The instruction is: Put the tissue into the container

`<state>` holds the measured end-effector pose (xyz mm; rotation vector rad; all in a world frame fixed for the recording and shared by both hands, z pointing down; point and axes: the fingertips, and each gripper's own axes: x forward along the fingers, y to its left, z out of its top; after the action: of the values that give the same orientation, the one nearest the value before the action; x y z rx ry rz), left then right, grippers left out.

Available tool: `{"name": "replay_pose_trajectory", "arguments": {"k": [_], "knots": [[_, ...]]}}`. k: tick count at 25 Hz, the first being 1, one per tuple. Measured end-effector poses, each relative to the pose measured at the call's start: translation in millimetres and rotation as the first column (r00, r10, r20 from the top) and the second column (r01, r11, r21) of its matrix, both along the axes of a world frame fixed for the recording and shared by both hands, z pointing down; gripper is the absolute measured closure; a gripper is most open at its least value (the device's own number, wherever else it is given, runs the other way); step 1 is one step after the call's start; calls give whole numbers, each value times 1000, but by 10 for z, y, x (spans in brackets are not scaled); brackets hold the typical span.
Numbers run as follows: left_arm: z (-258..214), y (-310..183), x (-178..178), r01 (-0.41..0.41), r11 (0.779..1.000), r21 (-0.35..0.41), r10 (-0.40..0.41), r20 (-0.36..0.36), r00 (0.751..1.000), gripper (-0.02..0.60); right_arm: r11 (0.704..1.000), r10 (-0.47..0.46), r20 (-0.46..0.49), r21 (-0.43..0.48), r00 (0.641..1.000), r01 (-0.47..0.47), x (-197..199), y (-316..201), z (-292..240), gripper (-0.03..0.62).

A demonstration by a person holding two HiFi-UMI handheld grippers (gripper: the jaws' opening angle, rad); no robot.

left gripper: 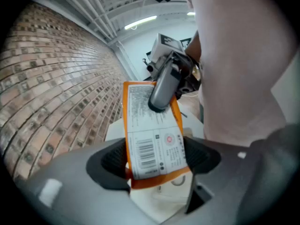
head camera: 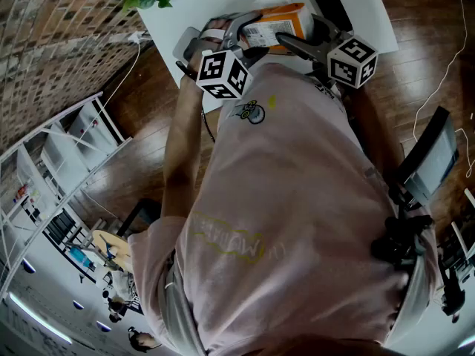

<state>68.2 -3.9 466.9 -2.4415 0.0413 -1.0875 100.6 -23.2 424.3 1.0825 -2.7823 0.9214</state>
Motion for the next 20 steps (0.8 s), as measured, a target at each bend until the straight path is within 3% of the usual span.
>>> {"name": "replay_pose_trajectory", "arguments": {"k": [3,5,6,7,8,9,10,11,12,14,15,16,17,18,19,20], "knots": [[-178,35,-117,61,998,-28,-64,-122,990,240,986,-100,-152,116,983,118,-106,42,-192,278],[-281,-35,-315,123,991,-50,-130,-186,974,284,951,-147,-286,222,947,214,-218,33,-312,278],[-336,-103,-454,171,983,-61,-180,-222,958,315,920,-159,-374,281,914,275,-282,14,-379,278],[-392,-180,-617,229,970,-77,-241,-263,934,397,875,-159,-479,336,863,348,-347,-6,-440,278],[-435,-249,-802,292,951,-103,-309,-303,901,433,816,-137,-591,388,795,429,-414,-20,-478,278],[-456,-303,-1001,353,925,-139,-379,-333,863,436,733,-92,-690,441,718,518,-494,-22,-486,278],[-457,-339,-1206,407,896,-175,-444,-350,825,436,619,-36,-770,484,637,619,-593,1,-456,278],[-449,-357,-1408,456,867,-203,-499,-357,790,436,473,23,-832,498,554,727,-698,52,-381,278],[-442,-357,-1600,499,838,-219,-545,-357,759,436,305,81,-877,474,474,826,-787,128,-264,278],[-445,-310,-1945,577,784,-229,-620,-345,705,436,-25,190,-915,357,355,934,-876,293,16,278],[-449,-271,-2097,613,756,-231,-653,-339,677,437,-159,230,-918,293,324,943,-883,355,149,278],[-450,-223,-2231,647,725,-234,-685,-335,647,440,-265,258,-917,237,306,935,-873,399,269,278],[-444,-166,-2346,680,693,-241,-717,-334,612,442,-346,275,-915,194,297,918,-855,426,378,278],[-427,-96,-2443,710,659,-250,-747,-333,576,442,-403,282,-914,164,293,900,-834,436,478,276],[-398,-13,-2522,737,624,-260,-775,-328,540,445,-437,282,-914,148,292,887,-816,431,569,276],[-358,79,-2586,760,592,-270,-799,-321,509,448,-451,274,-917,144,290,881,-805,413,657,275]]}}
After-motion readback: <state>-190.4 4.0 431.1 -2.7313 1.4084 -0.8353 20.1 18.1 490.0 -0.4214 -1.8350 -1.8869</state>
